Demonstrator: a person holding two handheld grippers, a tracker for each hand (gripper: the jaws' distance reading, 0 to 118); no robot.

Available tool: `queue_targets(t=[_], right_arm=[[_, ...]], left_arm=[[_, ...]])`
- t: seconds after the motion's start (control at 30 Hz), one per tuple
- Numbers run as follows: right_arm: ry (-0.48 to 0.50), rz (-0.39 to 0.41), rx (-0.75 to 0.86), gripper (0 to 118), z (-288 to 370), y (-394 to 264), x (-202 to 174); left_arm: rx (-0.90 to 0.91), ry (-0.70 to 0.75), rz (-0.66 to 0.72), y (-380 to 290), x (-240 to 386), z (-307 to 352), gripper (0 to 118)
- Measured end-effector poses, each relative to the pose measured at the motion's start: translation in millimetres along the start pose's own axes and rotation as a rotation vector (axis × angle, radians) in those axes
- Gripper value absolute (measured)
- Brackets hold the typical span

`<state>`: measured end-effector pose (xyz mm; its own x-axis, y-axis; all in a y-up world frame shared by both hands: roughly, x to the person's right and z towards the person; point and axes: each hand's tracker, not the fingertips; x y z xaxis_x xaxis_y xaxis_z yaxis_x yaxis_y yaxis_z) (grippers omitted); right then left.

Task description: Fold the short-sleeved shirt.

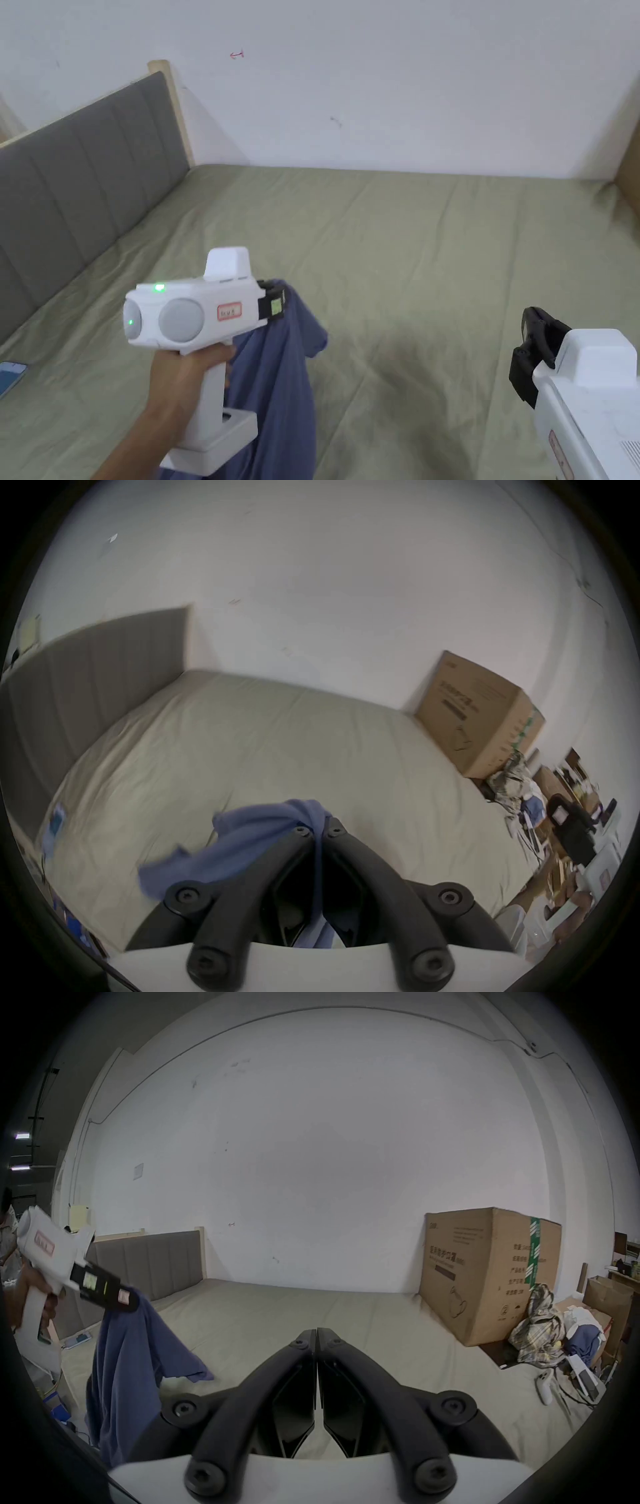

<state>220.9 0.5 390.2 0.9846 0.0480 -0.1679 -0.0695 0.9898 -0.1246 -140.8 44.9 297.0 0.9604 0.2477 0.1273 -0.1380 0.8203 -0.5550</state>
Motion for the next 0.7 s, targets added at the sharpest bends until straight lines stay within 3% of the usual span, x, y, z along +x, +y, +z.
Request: queue_targets(t=[0.4, 0.7], right_arm=[[-0.167, 0.012, 0.050, 0, 42.6, 4.1, 83.1], [-0.263, 0.003, 0.031, 0, 60.1, -6.2, 121.9]], left_arm=[[0.028, -0.253, -0.171, 44.4, 150.5, -36.1, 0], [-0.110, -0.362, -0.278, -11.8, 226.5, -91.9, 0]])
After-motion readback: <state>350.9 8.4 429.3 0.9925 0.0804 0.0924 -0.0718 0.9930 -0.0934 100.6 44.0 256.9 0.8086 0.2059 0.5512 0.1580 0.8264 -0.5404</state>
